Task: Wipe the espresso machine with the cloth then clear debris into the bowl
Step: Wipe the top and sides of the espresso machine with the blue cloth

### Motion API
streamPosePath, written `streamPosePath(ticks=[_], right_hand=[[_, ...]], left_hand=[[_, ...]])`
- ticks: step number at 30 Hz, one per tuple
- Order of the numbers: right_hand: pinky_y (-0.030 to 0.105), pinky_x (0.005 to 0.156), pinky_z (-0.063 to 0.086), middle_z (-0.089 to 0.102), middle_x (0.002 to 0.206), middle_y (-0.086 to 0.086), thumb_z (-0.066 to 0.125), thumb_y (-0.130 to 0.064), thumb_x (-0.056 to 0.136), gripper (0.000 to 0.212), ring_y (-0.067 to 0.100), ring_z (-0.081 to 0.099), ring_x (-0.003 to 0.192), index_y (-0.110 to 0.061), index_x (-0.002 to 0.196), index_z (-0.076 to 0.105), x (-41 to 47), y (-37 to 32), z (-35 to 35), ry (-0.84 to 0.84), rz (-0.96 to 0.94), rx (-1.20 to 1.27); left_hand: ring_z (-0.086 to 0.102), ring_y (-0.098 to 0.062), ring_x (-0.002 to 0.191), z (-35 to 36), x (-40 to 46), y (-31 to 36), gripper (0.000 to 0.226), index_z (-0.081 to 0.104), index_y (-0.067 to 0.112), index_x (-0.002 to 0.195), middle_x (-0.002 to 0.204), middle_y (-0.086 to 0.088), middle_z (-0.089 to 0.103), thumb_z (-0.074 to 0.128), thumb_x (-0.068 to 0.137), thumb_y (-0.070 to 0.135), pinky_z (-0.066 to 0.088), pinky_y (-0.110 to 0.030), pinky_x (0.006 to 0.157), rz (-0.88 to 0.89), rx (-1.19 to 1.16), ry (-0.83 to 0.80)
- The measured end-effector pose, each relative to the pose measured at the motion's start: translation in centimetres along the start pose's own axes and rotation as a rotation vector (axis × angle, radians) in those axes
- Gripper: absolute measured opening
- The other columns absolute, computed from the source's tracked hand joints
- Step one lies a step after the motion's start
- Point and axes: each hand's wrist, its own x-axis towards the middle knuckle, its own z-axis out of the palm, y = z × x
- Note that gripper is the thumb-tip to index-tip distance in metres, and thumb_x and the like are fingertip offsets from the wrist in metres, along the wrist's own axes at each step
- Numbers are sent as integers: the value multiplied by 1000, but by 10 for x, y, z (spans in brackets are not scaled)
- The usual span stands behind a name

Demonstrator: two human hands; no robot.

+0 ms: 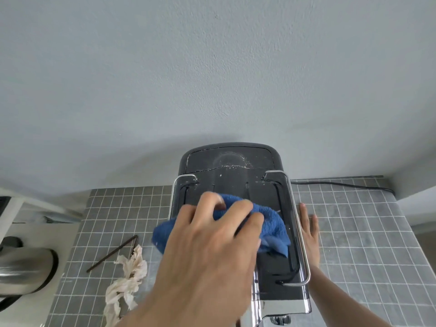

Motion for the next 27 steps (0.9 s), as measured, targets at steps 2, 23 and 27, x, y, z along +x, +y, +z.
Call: streamPosePath(ticks=[2, 23, 27], right_hand=[[59, 129, 9, 0, 175, 2, 43, -47, 106, 72, 29, -8, 162, -24, 167, 14, 0, 1, 3, 4, -9, -11], [60, 129, 3, -7, 176, 5, 59, -55, 97, 88, 32, -8, 162, -24, 167, 16, 0, 3, 1, -51, -33, -40], [60, 128, 10, 0, 175, 2, 51, -46, 102, 78, 30, -4, 162, -24, 167, 14, 1, 1, -3, -19, -26, -2]], left_hand=[[56, -28, 102, 2, 16, -9, 32, 69, 23, 120, 126, 12, 65, 68, 88, 29, 48, -46, 74, -6, 34, -8], [56, -26, 98, 3, 10, -8, 31, 72, 24, 118, 120, 14, 68, 69, 88, 27, 47, -45, 74, 48, -81, 36], [54, -30, 99, 8, 42, -30, 45, 67, 26, 130, 127, 8, 67, 71, 86, 20, 47, -48, 77, -27, 18, 78]])
